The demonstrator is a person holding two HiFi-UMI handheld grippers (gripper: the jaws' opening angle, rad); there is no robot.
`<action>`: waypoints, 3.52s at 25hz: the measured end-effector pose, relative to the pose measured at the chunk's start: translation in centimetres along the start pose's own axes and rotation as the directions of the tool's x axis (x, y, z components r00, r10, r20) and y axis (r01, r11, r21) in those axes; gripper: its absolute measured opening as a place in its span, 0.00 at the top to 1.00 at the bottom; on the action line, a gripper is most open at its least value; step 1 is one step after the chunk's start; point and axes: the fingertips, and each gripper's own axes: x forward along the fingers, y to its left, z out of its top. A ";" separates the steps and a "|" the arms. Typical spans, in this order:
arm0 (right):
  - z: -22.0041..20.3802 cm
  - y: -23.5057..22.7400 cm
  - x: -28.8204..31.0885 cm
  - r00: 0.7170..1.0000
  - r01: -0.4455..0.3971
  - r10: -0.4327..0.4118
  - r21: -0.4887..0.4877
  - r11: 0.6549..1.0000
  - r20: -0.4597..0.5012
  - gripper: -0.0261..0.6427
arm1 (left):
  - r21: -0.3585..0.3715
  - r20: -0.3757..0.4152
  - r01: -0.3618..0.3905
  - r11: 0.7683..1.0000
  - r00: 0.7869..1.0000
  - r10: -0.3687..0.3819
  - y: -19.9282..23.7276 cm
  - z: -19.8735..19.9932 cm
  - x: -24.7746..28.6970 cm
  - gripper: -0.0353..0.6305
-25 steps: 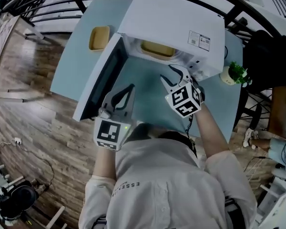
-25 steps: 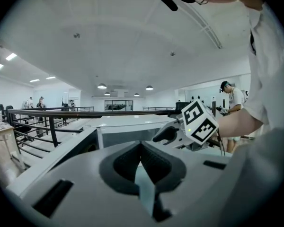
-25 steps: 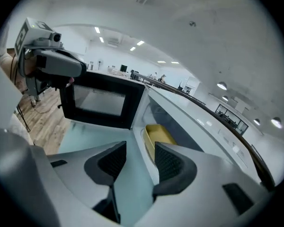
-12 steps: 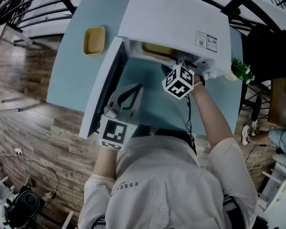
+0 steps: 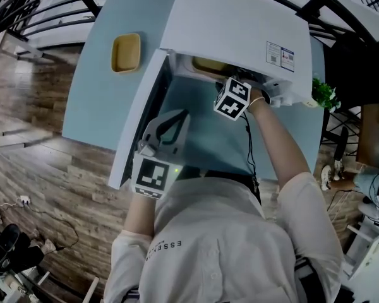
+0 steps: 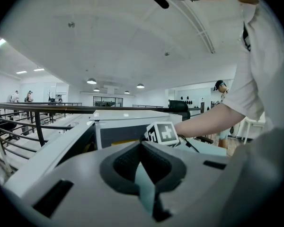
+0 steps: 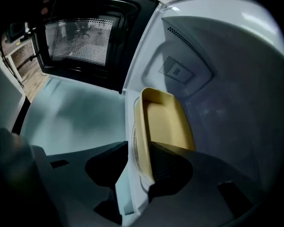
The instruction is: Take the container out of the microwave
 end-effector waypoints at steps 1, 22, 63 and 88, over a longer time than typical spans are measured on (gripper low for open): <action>0.0 0.0 0.1 1.000 0.005 -0.005 -0.007 1.000 -0.002 0.75 | 0.001 0.000 0.000 1.000 1.000 0.000 0.0 0.0 0.0 0.94; 0.0 2.7 -5.4 0.996 0.012 -0.017 0.056 0.998 0.092 0.92 | 0.037 0.017 0.026 0.999 1.000 -0.026 -2.0 0.9 -2.0 0.94; -7.0 10.6 -38.8 0.559 0.021 -0.577 0.685 0.728 0.596 0.92 | 0.110 0.184 -0.055 0.992 0.982 0.034 -15.3 7.5 -9.1 0.94; -8.4 8.8 -39.1 0.521 0.031 -0.660 0.760 0.649 0.542 0.93 | 0.113 0.191 -0.069 0.991 0.980 0.046 -14.5 7.6 -8.6 0.94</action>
